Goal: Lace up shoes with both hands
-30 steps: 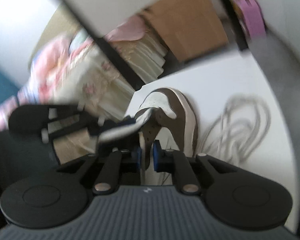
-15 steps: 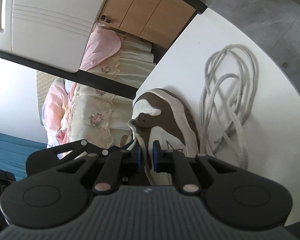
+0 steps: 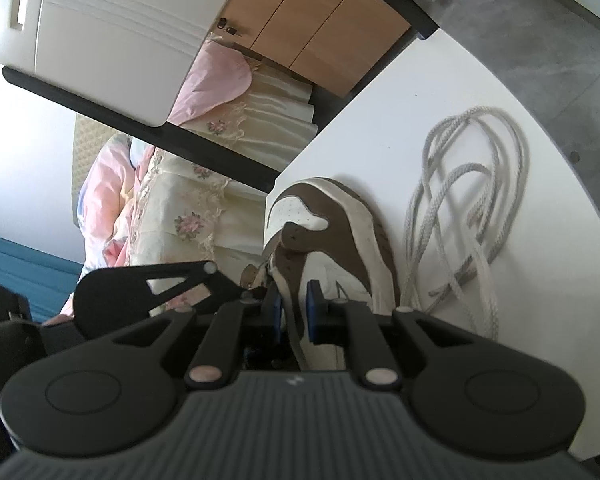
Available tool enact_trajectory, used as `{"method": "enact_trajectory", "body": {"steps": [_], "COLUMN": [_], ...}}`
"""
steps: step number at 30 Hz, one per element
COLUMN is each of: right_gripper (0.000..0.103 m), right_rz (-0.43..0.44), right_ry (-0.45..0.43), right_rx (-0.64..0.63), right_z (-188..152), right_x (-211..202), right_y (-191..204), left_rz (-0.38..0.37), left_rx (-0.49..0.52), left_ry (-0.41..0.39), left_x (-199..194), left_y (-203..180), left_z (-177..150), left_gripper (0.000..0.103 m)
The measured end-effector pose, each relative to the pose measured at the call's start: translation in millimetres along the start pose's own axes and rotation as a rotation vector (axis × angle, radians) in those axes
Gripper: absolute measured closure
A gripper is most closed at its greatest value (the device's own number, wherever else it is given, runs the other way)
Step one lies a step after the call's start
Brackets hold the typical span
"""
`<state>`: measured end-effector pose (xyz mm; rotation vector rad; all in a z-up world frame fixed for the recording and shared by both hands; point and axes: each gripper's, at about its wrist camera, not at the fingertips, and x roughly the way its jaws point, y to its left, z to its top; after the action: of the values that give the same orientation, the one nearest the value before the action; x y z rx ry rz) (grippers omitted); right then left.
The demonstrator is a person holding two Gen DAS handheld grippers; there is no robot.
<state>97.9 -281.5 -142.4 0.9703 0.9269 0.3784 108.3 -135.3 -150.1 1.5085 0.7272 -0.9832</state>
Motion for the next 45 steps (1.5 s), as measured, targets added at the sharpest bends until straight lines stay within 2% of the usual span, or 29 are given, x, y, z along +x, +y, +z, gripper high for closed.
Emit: {"method": "enact_trajectory", "body": {"steps": [4,10,17,23,25,27,32,39,45], "right_gripper": [0.089,0.089,0.089,0.089,0.089,0.089,0.089,0.089,0.088], "right_rz": [0.006,0.011,0.008,0.011,0.010,0.008,0.009,0.011,0.005], "right_ry": [0.008,0.008,0.005,0.011,0.014,0.015,0.010,0.023,0.037], "right_rx": [0.007,0.007,-0.003,-0.003,-0.005,-0.006,-0.005,-0.006,-0.023], "right_z": [1,1,0,0,0,0,0,3,5], "right_x": [1,0,0,1,1,2,1,4,5], "right_y": [-1,-2,-1,0,1,2,5,6,6], "left_rz": [-0.038,-0.070,-0.139,-0.152,-0.134,-0.122,-0.138,-0.213,-0.270], "left_rx": [-0.014,-0.034,-0.213,-0.340,-0.359,-0.351,-0.326,-0.320,-0.364], "left_ry": [0.017,0.026,-0.058,-0.120,-0.110,-0.101,-0.092,-0.076,-0.080], "left_x": [7,6,-37,-65,-63,-38,-16,13,25], "left_y": [6,9,30,36,42,52,62,69,78], "left_z": [3,4,-20,-35,-31,-26,-20,-15,-17], "left_gripper": [0.081,0.068,0.068,0.068,0.068,0.068,0.068,0.068,0.068]}}
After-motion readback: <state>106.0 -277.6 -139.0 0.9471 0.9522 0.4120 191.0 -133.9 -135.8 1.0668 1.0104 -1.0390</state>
